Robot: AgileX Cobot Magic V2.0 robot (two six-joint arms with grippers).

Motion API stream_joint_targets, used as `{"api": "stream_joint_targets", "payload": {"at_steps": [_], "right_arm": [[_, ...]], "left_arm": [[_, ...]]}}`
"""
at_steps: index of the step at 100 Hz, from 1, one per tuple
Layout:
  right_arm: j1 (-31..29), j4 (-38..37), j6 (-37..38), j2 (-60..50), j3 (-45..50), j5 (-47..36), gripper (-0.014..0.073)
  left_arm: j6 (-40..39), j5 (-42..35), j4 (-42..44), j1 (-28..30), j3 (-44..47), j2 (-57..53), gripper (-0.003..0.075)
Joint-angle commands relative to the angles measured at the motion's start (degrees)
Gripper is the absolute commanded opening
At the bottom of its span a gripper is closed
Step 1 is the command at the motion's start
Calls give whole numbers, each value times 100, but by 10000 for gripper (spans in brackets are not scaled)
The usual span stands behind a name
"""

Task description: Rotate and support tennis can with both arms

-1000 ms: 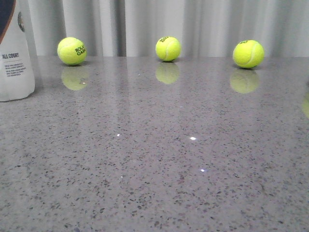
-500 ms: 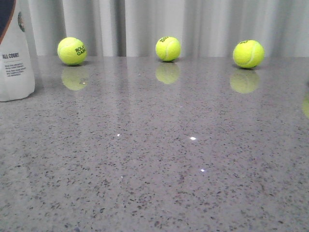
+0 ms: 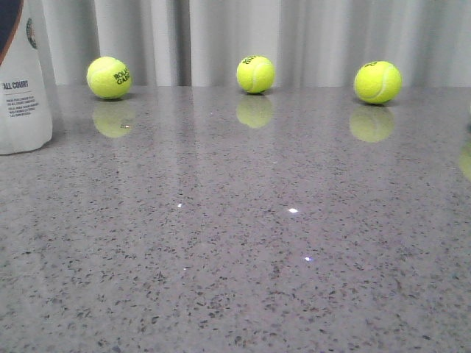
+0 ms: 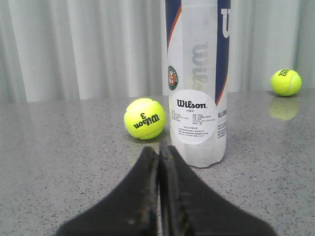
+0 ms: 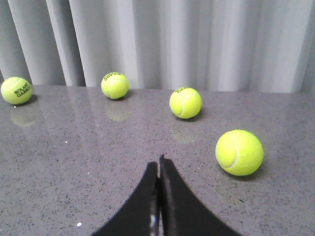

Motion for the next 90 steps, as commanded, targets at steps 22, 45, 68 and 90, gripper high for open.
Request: {"api": "stream_joint_targets", "payload": {"at_steps": [22,45,68,90], "right_arm": [[-598,-89,-25,-906,962,-1175,-70],[-845,-89,-25,-1798,1634,-1346,-70],[-878,-83,-3,-1891,2186,-2156,-70],[-878,-83,-3,-1891,2177,-2152,-70]], "left_arm": [[-58,-447,-32,6,262,-215,-21],[-58,-447,-32,6,262,-215,-21],[-58,-447,-32,6,262,-215,-21],[-58,-447,-32,6,262,-215,-21]]}}
